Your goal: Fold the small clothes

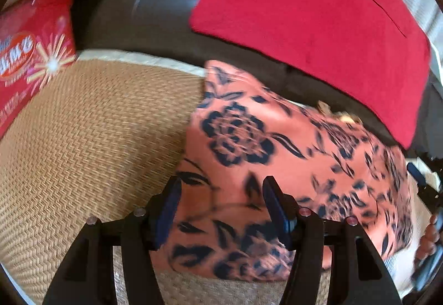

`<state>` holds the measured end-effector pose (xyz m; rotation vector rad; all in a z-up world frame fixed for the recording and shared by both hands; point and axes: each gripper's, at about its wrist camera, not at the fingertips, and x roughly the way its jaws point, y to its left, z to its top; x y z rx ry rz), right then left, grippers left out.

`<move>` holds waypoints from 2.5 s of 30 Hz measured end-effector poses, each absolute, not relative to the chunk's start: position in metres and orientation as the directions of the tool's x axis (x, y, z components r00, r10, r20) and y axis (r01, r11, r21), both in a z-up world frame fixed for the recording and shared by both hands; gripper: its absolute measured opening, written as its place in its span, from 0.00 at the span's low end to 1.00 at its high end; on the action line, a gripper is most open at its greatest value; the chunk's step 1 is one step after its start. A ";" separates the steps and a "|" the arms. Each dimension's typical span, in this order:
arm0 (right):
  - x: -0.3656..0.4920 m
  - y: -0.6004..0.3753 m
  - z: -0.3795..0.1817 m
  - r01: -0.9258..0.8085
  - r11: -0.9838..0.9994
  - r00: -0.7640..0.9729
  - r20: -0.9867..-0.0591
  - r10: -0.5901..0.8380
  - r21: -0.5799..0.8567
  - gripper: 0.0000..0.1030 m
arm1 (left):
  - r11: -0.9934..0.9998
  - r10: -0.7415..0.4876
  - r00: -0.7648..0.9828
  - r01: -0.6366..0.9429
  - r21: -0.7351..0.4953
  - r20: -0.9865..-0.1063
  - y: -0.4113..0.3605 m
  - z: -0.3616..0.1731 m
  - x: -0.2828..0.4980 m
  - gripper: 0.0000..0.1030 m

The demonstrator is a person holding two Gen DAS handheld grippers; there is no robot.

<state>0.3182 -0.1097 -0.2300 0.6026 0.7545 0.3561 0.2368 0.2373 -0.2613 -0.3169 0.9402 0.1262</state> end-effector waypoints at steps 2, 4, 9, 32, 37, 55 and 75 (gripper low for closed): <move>0.300 -0.117 -0.230 -0.082 0.780 0.662 -0.551 0.508 0.621 0.52 | 0.963 0.013 0.558 -0.230 -0.140 -0.830 0.223 -0.267 0.233 0.60; 0.283 -0.124 -0.235 -0.043 0.813 0.621 -0.622 0.477 0.581 0.52 | 0.970 0.057 0.517 -0.232 -0.075 -0.854 0.218 -0.280 0.235 0.60; 0.267 -0.152 -0.269 0.027 0.821 0.555 -0.692 0.462 0.570 0.38 | 0.962 0.042 0.539 -0.250 -0.111 -0.841 0.214 -0.269 0.218 0.60; 0.177 -0.231 -0.266 0.052 0.617 0.594 -0.521 0.613 0.785 0.52 | 0.836 -0.135 0.593 -0.363 -0.413 -0.794 0.228 -0.271 0.158 0.61; 0.162 -0.250 -0.279 0.110 0.564 0.584 -0.512 0.630 0.818 0.54 | 0.733 -0.188 0.598 -0.442 -0.517 -0.779 0.249 -0.282 0.131 0.63; 0.210 -0.228 -0.314 0.220 0.426 0.677 -0.452 0.581 0.877 0.63 | 0.542 -0.262 0.724 -0.437 -0.718 -0.638 0.242 -0.311 0.186 0.64; 0.199 -0.244 -0.302 0.339 0.491 0.730 -0.554 0.401 0.803 0.28 | 0.590 -0.232 0.677 -0.473 -0.655 -0.698 0.262 -0.302 0.164 0.18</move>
